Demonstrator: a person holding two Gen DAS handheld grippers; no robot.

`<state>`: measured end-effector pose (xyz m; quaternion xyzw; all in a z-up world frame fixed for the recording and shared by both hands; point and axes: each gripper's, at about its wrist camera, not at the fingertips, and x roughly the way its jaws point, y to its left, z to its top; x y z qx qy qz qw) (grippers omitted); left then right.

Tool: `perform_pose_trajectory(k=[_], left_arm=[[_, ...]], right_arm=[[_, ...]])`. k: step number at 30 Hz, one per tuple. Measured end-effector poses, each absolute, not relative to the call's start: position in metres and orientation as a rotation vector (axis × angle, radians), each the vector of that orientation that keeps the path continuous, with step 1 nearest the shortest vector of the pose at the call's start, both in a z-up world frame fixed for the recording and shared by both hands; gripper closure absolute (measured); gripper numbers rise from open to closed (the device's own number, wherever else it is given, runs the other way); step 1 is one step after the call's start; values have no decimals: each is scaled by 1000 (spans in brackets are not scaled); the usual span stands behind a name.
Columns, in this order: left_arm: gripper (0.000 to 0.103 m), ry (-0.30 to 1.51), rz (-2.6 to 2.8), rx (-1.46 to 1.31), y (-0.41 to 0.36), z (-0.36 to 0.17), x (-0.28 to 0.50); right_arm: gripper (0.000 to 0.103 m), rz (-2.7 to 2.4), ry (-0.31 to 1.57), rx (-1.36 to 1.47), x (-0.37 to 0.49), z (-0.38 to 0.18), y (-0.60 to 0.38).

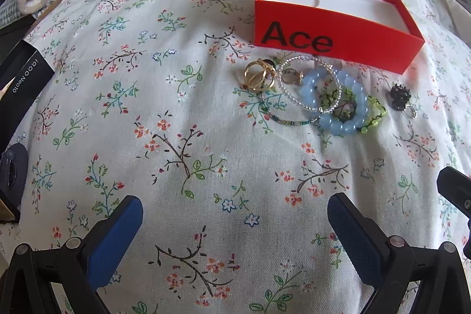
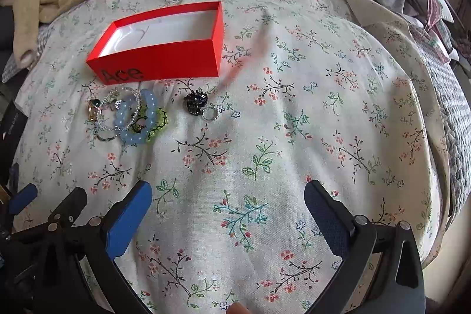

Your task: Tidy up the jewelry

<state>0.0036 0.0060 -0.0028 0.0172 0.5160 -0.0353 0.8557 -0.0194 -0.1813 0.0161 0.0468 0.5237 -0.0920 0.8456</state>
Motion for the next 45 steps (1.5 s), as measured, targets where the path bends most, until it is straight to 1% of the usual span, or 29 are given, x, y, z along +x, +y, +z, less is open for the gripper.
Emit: perform_pose_trajectory(k=[45], left_arm=[[0, 1064, -82, 43, 7, 9, 4]], right_arm=[[0, -200, 1094, 96, -22, 21, -182]])
